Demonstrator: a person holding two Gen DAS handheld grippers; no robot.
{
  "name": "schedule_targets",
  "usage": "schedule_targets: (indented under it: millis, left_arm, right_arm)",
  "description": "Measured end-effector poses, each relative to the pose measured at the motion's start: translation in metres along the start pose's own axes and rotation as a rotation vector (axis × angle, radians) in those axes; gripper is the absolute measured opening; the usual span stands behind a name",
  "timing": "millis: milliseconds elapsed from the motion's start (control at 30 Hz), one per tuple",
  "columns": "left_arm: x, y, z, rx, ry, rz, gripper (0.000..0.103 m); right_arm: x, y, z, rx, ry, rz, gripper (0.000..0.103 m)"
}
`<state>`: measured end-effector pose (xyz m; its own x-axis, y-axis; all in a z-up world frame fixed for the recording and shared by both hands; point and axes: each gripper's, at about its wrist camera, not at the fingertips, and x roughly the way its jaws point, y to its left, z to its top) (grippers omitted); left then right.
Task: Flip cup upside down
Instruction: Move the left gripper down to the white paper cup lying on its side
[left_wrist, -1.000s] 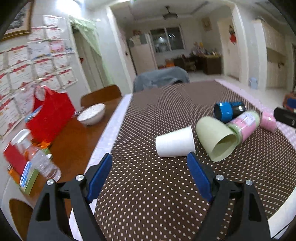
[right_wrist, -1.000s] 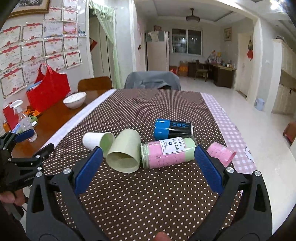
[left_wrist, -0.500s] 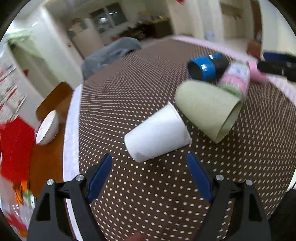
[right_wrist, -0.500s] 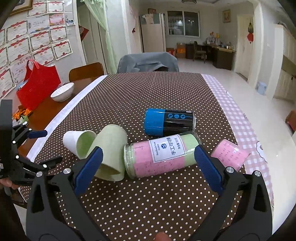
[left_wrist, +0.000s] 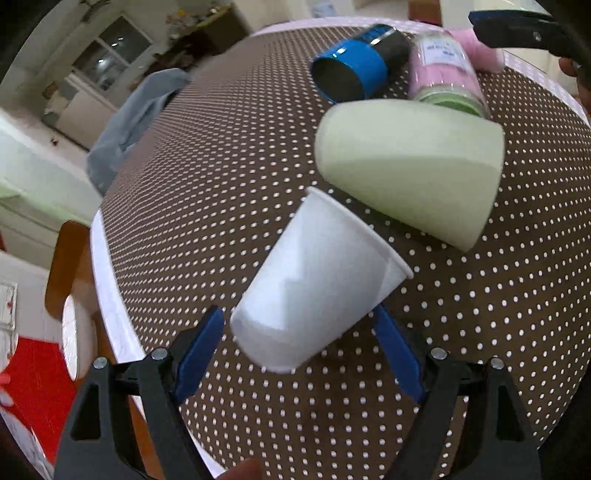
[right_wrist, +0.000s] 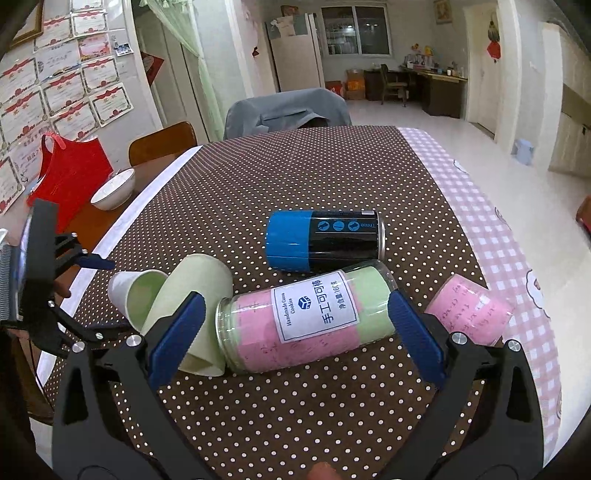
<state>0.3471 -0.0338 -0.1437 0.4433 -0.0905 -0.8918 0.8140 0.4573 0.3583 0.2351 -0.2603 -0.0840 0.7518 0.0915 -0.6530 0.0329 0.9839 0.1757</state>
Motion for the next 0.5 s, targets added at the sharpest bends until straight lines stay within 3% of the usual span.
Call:
schedule_targets:
  millis: [233,500]
  left_arm:
    - [0.018,0.005,0.012,-0.004,0.003,-0.043,0.082]
    - [0.036,0.022,0.027,-0.054,0.011,-0.027,0.082]
  right_arm:
    - [0.007,-0.004,0.001,0.011,0.016,-0.009,0.097]
    - [0.010,-0.005,0.000,0.019,0.023,-0.011,0.097]
